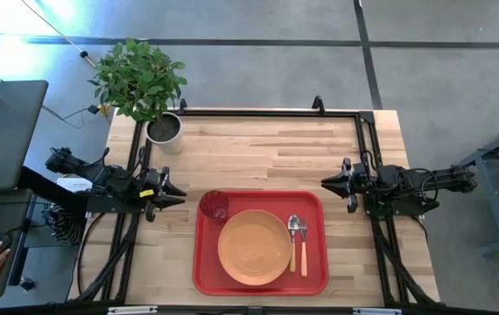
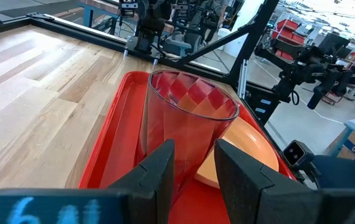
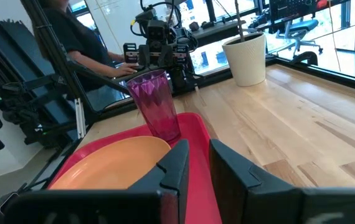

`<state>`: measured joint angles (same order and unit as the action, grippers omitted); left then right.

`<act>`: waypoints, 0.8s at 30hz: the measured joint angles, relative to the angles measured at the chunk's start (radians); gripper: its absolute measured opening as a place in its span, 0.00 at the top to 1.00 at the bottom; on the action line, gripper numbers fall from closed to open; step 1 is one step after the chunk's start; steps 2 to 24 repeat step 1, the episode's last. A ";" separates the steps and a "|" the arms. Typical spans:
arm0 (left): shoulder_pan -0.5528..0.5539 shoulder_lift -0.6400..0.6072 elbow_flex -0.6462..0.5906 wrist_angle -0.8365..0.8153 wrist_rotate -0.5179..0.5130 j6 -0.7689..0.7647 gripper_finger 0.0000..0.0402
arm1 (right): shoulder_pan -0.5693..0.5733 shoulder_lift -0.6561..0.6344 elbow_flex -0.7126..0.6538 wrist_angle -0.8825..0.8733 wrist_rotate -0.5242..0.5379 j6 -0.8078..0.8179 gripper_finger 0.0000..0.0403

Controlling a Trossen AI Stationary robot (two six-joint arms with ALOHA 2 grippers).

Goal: Pick and place plate/cup/fork/spoon on tray
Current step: Return to Home Position

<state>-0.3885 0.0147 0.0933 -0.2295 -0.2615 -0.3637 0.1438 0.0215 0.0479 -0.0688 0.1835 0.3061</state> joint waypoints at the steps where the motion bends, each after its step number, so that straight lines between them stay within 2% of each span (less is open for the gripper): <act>1: 0.000 0.000 0.000 0.000 0.000 0.000 0.74 | 0.000 0.000 0.000 0.000 0.000 0.000 0.87; 24: 0.000 0.000 0.000 0.000 0.000 0.000 0.74 | 0.000 0.000 0.000 0.000 0.000 0.000 0.87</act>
